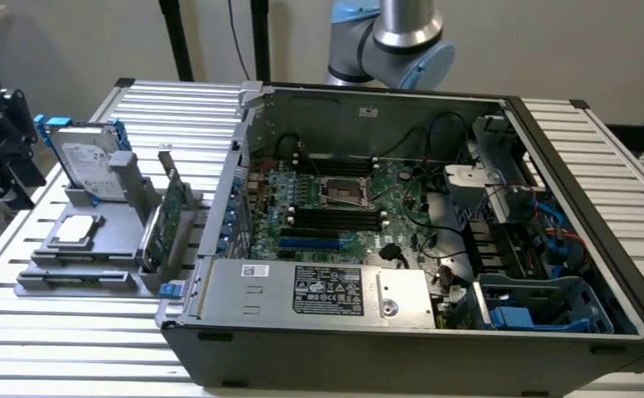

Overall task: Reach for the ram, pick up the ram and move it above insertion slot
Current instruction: 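Pick up the ram and move it above insertion slot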

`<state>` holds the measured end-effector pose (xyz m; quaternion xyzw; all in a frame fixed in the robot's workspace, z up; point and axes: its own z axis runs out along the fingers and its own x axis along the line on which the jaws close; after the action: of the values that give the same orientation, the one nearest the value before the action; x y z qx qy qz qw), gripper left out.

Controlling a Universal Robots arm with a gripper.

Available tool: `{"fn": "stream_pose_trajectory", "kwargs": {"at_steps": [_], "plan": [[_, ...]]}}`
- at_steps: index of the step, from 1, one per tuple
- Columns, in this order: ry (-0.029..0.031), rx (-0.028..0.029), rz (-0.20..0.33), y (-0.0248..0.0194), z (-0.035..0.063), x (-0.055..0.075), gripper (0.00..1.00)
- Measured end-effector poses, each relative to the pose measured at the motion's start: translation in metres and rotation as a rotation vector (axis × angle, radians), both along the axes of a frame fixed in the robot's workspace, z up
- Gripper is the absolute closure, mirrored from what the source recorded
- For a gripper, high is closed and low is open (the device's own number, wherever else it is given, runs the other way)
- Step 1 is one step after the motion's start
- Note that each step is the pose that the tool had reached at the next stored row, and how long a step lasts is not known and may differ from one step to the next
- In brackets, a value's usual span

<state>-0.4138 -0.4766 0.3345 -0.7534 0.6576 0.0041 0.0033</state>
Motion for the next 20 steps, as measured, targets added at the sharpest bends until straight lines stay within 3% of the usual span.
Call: {"fn": "stream_pose_trajectory", "kwargs": {"at_steps": [11,20], "plan": [[0.0001,-0.0001,-0.002,-0.0155,-0.0200,0.002,0.58],[0.0000,0.0000,-0.004,-0.0180,-0.0363,0.004,0.58]]}}
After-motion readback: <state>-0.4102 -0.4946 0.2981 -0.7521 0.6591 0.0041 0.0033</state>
